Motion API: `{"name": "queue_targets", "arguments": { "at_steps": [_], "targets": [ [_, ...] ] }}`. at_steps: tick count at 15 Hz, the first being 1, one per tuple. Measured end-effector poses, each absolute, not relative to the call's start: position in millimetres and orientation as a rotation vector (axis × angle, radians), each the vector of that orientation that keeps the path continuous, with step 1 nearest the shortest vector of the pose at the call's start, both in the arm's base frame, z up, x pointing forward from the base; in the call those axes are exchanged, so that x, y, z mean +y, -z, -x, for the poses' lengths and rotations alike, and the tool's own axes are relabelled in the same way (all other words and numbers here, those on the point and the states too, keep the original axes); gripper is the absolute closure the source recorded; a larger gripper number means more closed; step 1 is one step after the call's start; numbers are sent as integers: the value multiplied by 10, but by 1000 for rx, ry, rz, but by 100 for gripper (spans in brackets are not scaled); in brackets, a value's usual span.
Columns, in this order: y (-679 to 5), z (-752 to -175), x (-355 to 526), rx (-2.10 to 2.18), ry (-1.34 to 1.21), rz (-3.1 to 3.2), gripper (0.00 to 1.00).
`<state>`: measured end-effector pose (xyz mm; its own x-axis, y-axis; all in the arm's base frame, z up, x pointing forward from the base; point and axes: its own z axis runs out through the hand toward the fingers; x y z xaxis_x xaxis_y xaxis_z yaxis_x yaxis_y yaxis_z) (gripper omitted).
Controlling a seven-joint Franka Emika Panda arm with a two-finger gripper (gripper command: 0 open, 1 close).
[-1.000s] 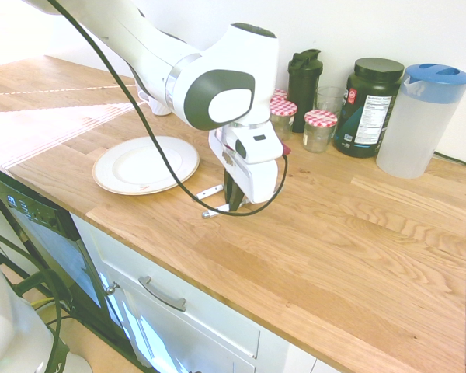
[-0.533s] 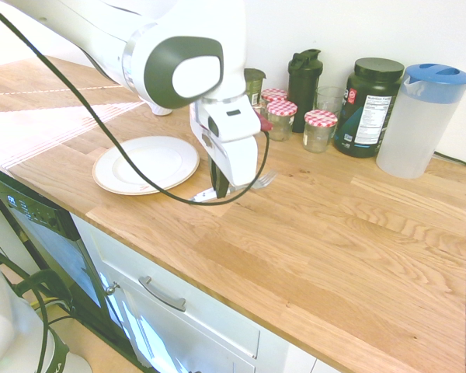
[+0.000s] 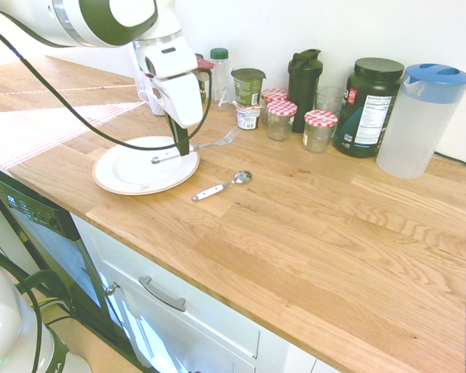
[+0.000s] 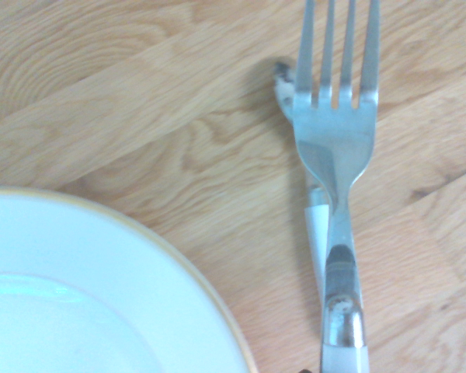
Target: Put the fork into the plate
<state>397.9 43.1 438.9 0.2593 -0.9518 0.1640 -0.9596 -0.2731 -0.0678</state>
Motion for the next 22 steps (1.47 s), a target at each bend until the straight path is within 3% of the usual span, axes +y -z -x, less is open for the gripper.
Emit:
{"name": "queue_targets", "arguments": {
  "at_steps": [7, 22],
  "targets": [
    [-4024, -4345, 1326, -1693, -288, -2447, 100],
    [-3410, -4521, 1530, -1493, -155, -2559, 100]
  ]
}}
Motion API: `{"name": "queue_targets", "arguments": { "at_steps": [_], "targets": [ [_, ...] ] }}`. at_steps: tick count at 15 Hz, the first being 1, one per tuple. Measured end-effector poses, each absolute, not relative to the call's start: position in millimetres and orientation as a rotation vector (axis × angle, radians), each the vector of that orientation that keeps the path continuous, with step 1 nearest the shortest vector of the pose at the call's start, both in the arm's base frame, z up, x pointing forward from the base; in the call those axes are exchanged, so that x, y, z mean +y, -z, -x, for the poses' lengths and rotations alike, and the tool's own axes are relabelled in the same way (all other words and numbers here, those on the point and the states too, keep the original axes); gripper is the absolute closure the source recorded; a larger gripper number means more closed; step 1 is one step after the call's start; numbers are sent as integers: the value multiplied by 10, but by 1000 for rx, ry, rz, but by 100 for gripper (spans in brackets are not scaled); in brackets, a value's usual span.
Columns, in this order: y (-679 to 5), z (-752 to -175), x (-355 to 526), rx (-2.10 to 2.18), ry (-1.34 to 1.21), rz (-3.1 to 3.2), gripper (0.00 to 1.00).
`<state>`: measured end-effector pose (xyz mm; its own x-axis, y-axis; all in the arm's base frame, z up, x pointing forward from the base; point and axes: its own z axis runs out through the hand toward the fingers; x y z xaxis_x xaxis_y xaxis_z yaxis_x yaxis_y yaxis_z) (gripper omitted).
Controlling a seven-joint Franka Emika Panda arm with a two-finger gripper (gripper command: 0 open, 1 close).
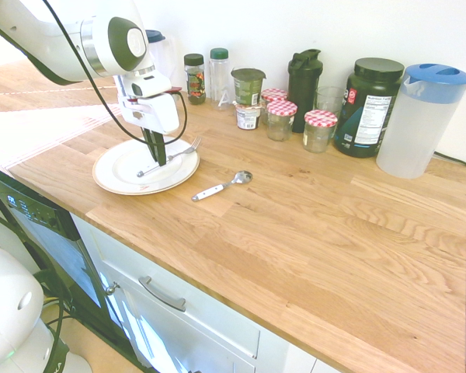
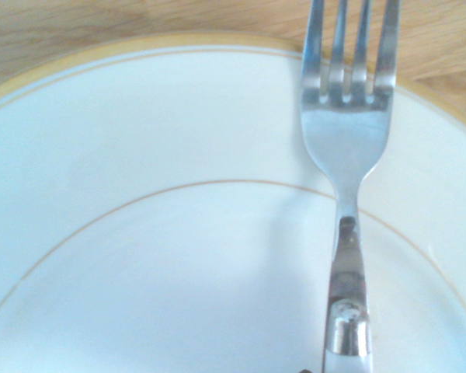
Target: Put the fork into the plate
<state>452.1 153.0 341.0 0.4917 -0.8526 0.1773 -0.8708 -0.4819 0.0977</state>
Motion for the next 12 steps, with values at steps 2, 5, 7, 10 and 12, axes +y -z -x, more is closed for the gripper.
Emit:
{"name": "queue_targets", "arguments": {
  "at_steps": [2, 5, 7, 10, 12],
  "targets": [
    [-3399, -4496, 1675, -1459, -165, -2576, 100],
    [-3383, -4452, 1805, -1433, -182, -2582, 100],
    [-3375, -4431, 1849, -1418, -190, -2582, 100],
    [-3363, -4377, 1953, -1395, -188, -2588, 100],
    [-3358, -4359, 1965, -1386, -180, -2580, 0]
  ]
}}
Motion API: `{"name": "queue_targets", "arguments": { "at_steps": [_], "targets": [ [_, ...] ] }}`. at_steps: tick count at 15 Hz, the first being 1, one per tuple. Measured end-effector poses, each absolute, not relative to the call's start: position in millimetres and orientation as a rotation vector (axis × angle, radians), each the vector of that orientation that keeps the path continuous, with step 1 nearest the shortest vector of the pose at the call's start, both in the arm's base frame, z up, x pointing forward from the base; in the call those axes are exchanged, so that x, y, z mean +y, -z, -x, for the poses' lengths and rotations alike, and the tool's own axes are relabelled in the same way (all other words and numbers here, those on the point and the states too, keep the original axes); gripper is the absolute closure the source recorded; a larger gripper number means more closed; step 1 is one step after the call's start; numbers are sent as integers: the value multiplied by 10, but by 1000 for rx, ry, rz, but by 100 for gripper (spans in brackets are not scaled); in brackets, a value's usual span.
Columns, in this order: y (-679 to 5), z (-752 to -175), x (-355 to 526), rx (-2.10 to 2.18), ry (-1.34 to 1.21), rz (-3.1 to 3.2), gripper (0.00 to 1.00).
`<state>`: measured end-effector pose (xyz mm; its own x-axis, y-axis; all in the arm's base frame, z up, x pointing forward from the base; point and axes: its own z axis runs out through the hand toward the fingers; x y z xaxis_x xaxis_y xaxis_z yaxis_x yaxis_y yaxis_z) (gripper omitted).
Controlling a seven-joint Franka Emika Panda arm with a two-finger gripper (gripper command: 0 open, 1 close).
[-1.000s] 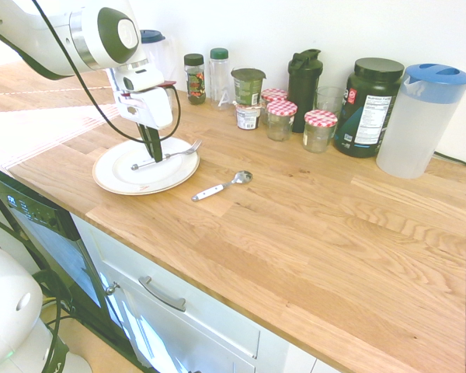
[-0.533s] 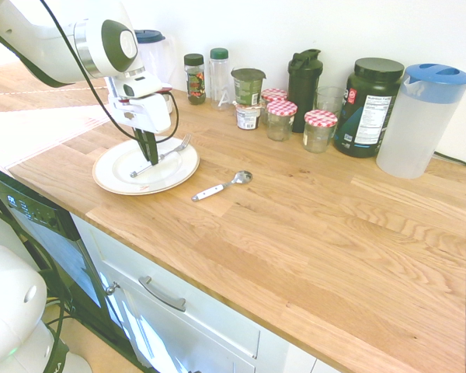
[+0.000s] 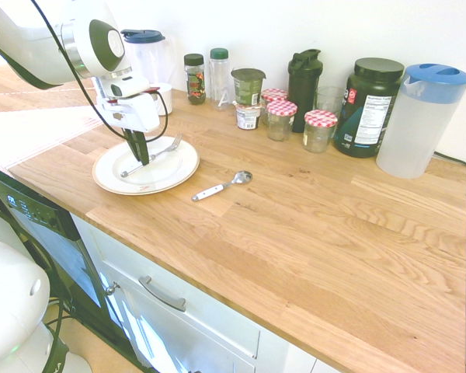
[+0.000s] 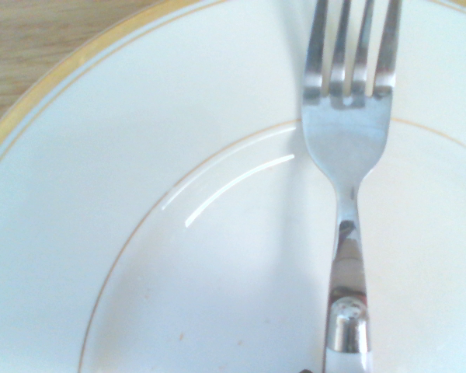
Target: Put the fork into the plate
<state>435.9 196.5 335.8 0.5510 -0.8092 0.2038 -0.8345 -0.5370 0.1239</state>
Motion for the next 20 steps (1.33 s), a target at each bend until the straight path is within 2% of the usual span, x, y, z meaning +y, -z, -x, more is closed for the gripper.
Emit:
{"name": "queue_targets", "arguments": {
  "at_steps": [20],
  "targets": [
    [-3407, -4134, 1899, -1353, -186, -2632, 0]
  ]
}}
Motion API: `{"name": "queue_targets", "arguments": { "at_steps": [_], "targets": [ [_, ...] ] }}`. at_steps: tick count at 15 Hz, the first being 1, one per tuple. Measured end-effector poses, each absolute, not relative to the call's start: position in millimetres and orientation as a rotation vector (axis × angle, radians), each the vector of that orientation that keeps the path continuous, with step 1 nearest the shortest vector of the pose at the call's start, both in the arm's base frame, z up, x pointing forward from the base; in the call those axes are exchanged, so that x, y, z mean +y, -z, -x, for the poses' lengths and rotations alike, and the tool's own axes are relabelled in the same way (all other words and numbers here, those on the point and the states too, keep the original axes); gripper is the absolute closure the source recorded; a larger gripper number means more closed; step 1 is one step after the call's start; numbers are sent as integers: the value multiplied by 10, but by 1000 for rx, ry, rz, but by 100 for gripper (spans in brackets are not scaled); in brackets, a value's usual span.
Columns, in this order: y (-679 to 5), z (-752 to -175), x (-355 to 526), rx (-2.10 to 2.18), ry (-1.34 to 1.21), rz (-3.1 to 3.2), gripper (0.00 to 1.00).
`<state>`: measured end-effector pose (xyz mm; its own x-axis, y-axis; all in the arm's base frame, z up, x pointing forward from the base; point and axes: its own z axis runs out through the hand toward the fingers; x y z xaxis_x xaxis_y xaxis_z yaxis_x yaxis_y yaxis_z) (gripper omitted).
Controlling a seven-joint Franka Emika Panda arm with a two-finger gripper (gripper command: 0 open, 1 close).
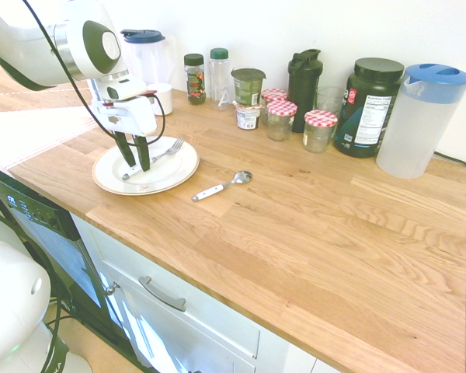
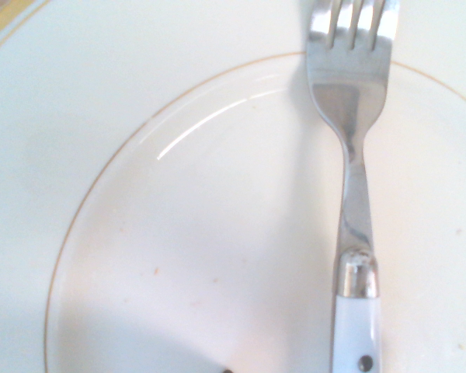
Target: Put the fork into the plate
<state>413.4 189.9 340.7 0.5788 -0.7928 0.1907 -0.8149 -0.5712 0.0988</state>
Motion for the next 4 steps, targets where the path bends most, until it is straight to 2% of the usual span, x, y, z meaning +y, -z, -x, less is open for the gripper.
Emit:
{"name": "queue_targets", "arguments": {
  "at_steps": [4],
  "targets": [
    [-3601, -3983, 1859, -1341, -249, -2690, 0]
  ]
}}
